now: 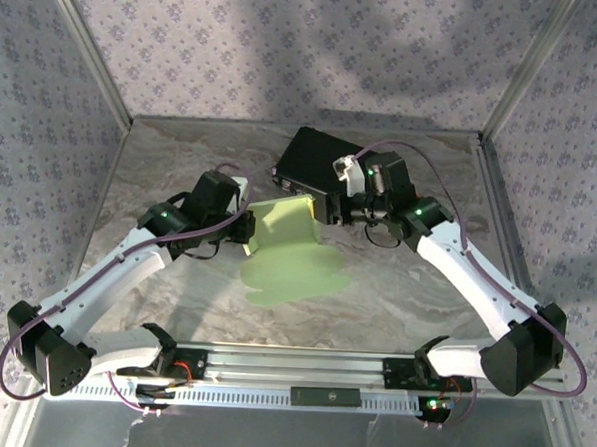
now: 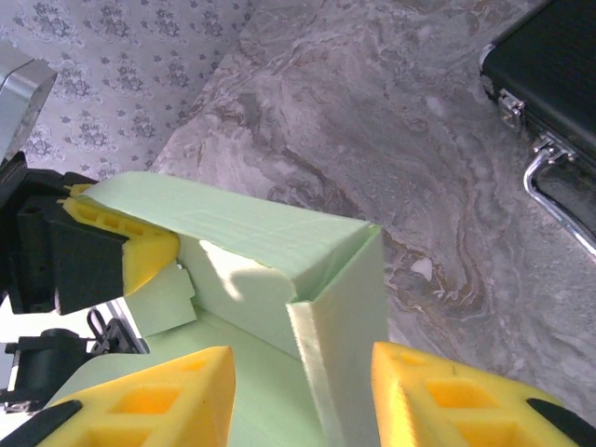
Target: Fold the paper box
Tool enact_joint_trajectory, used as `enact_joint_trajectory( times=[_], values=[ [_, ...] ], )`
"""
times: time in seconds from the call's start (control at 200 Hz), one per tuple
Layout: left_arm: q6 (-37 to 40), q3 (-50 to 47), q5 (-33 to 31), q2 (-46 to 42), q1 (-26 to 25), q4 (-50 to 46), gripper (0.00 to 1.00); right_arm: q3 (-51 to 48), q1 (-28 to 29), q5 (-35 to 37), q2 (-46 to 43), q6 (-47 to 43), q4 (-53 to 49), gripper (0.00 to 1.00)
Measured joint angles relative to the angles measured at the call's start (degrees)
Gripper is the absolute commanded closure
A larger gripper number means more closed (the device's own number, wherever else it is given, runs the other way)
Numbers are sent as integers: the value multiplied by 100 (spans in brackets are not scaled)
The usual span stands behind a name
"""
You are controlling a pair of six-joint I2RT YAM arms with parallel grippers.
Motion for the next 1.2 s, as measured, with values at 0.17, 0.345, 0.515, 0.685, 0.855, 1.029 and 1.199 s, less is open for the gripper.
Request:
enact_joint_trajectory(
  times=[0.17,0.345,0.515,0.685,0.855,1.029,1.199],
  values=[
    [26,0,4,0,0,-7,100,-22,-44,-98,17,-120,33,57],
    [26,0,20,0,11,-20,100,-177,-52,-212,136,-227,66,62],
    [44,4,20,0,11,-52,100,-343,-90,-313,212,-269,79,64],
    [44,4,26,0,11,-55,100,-361,-101,-492,238,-271,205,68],
    [44,4,24,0,11,-57,100,-361,-103,-544,350,-269,286,70],
    [44,4,22,0,11,-61,100,-358,-96,-509,400,-267,328,76],
    [44,4,15,0,37,-131,100,-282,17,-295,527,-267,326,84]
  ],
)
